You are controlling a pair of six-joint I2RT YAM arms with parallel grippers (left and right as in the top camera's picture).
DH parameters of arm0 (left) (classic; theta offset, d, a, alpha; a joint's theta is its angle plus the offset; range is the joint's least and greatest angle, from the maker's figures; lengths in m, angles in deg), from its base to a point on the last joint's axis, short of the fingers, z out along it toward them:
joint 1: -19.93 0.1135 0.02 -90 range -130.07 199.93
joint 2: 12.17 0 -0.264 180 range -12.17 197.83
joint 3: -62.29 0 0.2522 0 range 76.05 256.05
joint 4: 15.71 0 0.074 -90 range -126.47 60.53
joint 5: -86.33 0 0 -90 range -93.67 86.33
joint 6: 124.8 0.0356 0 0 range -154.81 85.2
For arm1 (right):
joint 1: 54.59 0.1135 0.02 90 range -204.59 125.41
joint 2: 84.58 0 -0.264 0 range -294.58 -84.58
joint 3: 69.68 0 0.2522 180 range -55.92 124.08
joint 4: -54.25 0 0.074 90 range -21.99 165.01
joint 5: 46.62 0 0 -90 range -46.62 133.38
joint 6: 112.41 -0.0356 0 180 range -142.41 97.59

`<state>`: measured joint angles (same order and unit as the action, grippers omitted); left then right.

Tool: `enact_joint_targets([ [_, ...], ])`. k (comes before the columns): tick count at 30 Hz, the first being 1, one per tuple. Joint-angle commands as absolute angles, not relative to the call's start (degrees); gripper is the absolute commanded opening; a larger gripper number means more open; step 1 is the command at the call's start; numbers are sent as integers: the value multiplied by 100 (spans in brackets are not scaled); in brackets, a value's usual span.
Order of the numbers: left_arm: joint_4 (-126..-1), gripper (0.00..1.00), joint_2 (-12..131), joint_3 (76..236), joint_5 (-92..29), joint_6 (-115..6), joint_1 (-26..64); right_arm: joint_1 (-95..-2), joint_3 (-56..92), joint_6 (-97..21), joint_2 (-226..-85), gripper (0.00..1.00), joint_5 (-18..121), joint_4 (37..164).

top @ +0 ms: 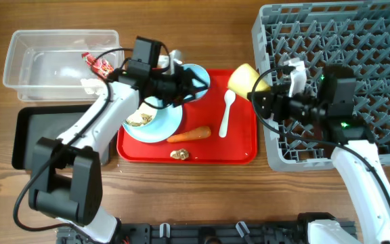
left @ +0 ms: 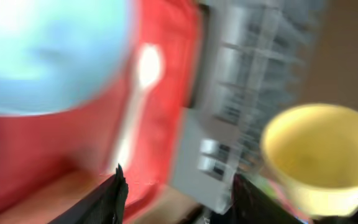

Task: Sort waste into correct bins and load items into the dishwasher rack
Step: 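Carry the yellow cup with the right gripper into the dish rack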

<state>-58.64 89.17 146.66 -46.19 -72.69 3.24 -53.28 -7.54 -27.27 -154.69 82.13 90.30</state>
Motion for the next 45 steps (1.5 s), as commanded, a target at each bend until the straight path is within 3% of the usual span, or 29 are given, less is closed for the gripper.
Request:
enact_joint_targets([
  [1, -6389, 56, 8581, 14720, -3423, -6399, 663, -5442, -271, -2873, -15014, 53, 6851, 9760],
  [7, -7173, 56, 7715, 14720, -2012, -5895, 1113, -6089, 929, -3042, -14951, 52, 5977, 11558],
  [14, -7423, 57, 6994, 14720, -1323, -5897, 1207, -7237, 1633, -3144, -15204, 53, 5419, 12361],
  [25, -7582, 57, 6970, 14720, -1319, -5899, 1205, -8946, 1650, -3394, -16208, 53, 4298, 12616],
  [40, -7587, 57, 6970, 14720, -1321, -5899, 1194, -9162, 1650, -3479, -16916, 58, 4645, 12441],
  [45, -7589, 57, 6970, 14720, -1321, -5899, 1194, -9162, 1648, -3442, -16979, 84, 4914, 12417],
])
